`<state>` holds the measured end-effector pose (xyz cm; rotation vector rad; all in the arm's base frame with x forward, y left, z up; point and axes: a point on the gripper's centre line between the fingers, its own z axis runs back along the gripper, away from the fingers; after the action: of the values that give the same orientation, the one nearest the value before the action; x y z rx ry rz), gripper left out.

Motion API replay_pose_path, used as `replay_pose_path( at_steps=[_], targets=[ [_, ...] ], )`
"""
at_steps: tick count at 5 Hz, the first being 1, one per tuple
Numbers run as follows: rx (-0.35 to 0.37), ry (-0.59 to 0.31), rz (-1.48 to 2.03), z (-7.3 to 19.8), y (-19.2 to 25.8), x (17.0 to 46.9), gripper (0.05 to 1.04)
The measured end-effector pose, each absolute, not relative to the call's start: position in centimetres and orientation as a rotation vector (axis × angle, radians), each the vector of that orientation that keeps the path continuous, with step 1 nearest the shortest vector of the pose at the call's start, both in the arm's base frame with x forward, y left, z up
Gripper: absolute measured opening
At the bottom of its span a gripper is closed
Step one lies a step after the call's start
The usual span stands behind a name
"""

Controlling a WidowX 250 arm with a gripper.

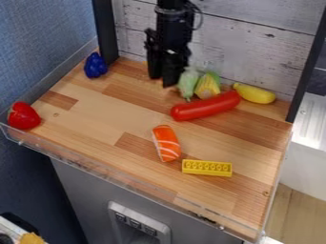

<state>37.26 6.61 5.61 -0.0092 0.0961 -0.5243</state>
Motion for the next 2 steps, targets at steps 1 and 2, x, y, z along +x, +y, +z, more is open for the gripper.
replay_pose_path(
  at_steps=[1, 2],
  targets=[
    [-0.014, 0.089, -0.745, 5.1, 10.0, 38.7, 0.983],
    [-0.02, 0.087, -0.868, 4.5, 13.6, 39.3, 0.989]
  ],
)
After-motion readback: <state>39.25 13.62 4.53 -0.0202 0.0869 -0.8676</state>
